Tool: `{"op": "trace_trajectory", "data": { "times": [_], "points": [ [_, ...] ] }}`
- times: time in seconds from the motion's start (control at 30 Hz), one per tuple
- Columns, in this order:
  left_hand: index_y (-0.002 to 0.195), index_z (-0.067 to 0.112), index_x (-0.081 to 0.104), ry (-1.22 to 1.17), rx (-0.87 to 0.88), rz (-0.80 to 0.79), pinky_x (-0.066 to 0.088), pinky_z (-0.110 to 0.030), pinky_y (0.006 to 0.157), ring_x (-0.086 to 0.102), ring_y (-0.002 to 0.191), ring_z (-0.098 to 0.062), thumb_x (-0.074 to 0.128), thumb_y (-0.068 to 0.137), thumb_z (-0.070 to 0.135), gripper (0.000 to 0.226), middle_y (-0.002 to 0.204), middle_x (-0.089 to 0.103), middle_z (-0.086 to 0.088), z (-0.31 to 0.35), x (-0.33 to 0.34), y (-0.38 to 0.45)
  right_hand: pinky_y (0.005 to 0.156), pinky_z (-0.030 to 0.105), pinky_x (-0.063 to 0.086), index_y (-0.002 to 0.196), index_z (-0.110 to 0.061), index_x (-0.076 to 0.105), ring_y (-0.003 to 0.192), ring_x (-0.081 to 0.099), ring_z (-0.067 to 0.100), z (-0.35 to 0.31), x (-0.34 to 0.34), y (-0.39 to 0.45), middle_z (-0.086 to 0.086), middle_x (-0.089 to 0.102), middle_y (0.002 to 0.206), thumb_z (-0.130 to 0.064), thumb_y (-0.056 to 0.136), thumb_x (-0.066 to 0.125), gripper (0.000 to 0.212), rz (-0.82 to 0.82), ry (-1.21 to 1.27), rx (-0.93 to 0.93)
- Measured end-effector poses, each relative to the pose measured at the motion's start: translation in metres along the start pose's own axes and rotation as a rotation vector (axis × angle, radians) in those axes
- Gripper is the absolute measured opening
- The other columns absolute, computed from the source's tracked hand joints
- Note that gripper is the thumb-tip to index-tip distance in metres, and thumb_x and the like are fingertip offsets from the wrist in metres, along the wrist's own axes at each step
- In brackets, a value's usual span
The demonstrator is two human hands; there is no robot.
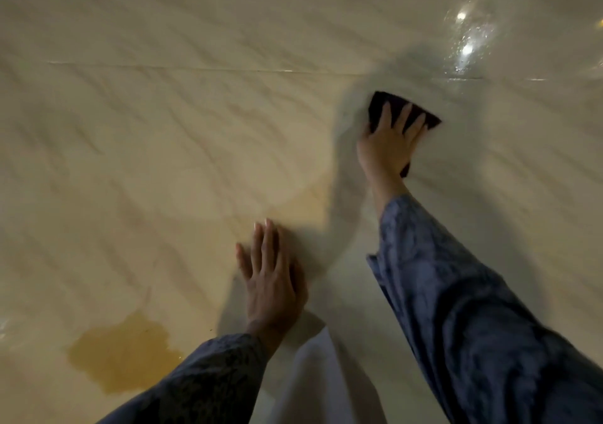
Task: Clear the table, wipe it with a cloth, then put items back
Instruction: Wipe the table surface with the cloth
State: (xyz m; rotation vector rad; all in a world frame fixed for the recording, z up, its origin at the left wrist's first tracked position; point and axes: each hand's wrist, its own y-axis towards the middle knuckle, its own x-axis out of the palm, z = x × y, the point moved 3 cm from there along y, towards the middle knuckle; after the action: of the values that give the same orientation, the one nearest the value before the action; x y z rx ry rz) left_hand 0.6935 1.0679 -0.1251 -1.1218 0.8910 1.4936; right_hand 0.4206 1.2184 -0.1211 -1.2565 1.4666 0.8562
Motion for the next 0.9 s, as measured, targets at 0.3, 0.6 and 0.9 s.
{"op": "trace_trajectory", "data": {
  "times": [0.3, 0.6, 0.9],
  "points": [
    [0.154, 0.005, 0.015, -0.138, -0.04, 0.031, -0.001, -0.053, 0.12, 0.001, 0.151, -0.022, 0.02, 0.098, 0.039, 0.065, 0.162, 0.009, -0.012, 0.001, -0.004, 0.001, 0.121, 0.046, 0.0, 0.15, -0.029, 0.033, 0.149, 0.006, 0.036, -0.081, 0.028, -0.101, 0.008, 0.019, 0.161, -0.039, 0.097, 0.042, 0.055, -0.184, -0.032, -0.723],
    [0.144, -0.007, 0.034, -0.47, -0.097, 0.143, 0.026, -0.049, 0.116, 0.02, 0.146, -0.035, 0.036, 0.096, 0.028, 0.059, 0.153, 0.028, -0.027, -0.016, -0.017, -0.016, 0.119, 0.049, 0.02, 0.146, -0.025, 0.042, 0.147, 0.018, 0.033, 0.053, 0.008, -0.225, 0.007, 0.031, 0.157, -0.044, 0.097, 0.031, 0.054, -0.175, -0.012, -0.704],
    [0.142, 0.008, 0.046, -0.266, 0.332, -0.018, 0.013, -0.044, 0.121, 0.023, 0.147, -0.024, 0.048, 0.094, 0.019, 0.05, 0.156, 0.032, -0.007, -0.08, -0.038, -0.188, 0.122, 0.046, 0.001, 0.151, -0.026, 0.031, 0.149, 0.002, 0.036, 0.068, -0.003, -0.252, 0.009, 0.016, 0.162, -0.044, 0.102, 0.03, 0.053, -0.085, 0.002, -0.3]
  ]
}}
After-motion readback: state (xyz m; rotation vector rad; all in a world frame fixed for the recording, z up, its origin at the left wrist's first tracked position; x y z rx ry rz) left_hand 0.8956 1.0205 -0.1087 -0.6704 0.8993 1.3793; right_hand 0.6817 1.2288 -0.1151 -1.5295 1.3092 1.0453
